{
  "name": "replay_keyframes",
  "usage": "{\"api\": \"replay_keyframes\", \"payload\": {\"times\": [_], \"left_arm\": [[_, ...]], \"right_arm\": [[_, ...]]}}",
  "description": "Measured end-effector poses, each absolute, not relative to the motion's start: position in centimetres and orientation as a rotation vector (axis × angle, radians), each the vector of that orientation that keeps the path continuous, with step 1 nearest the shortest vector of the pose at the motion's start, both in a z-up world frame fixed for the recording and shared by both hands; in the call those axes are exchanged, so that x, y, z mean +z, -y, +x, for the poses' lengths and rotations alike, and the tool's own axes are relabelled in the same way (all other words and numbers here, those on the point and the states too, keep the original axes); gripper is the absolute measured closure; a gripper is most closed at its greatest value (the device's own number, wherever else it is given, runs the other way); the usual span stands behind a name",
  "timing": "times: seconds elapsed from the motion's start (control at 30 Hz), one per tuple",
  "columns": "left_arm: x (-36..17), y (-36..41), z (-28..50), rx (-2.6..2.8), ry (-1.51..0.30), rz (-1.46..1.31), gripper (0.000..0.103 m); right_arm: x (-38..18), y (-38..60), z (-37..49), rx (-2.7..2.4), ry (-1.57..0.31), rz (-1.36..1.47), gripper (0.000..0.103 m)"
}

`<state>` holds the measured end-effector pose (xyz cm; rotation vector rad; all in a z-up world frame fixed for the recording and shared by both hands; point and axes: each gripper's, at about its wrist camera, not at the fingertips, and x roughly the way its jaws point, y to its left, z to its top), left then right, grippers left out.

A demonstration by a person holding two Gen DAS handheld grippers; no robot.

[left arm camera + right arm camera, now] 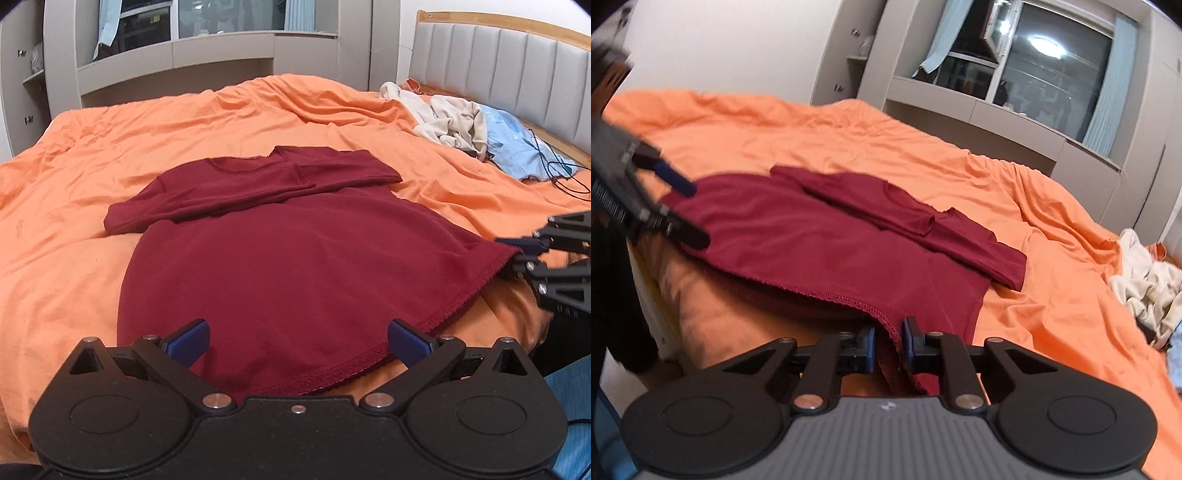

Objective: Fold small clothes
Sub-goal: 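Grasp the shirt hem with the right tool while the left tool grasps the hem corner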

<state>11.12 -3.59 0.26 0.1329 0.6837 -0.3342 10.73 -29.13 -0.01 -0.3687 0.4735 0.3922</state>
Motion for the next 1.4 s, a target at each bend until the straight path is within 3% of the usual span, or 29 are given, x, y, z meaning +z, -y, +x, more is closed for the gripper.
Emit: {"api": "replay_keyframes", "payload": {"times": [0.43, 0.8, 1.03, 1.23, 1.4], "left_arm": [[-1.6, 7.5, 8.6, -0.373, -0.589, 0.303, 0.001], [-0.8, 4.9, 9.9, -0.180, -0.568, 0.342, 0.023], [0.5, 2.4, 9.3, -0.066, -0.519, 0.337, 0.025], [1.1, 1.2, 9.1, -0.076, -0.507, 0.314, 0.043], [0.8, 1.5, 9.1, -0.110, -0.523, 0.315, 0.072]], "right_arm": [[1.5, 30.1, 12.4, 0.380, -0.429, -0.221, 0.087], [1.8, 31.2, 12.4, 0.359, -0.409, -0.180, 0.088], [1.6, 30.8, 12.0, 0.372, -0.428, -0.212, 0.088], [0.5, 29.8, 11.0, 0.390, -0.475, -0.330, 0.084], [-0.8, 29.4, 10.3, 0.394, -0.540, -0.389, 0.071]]}}
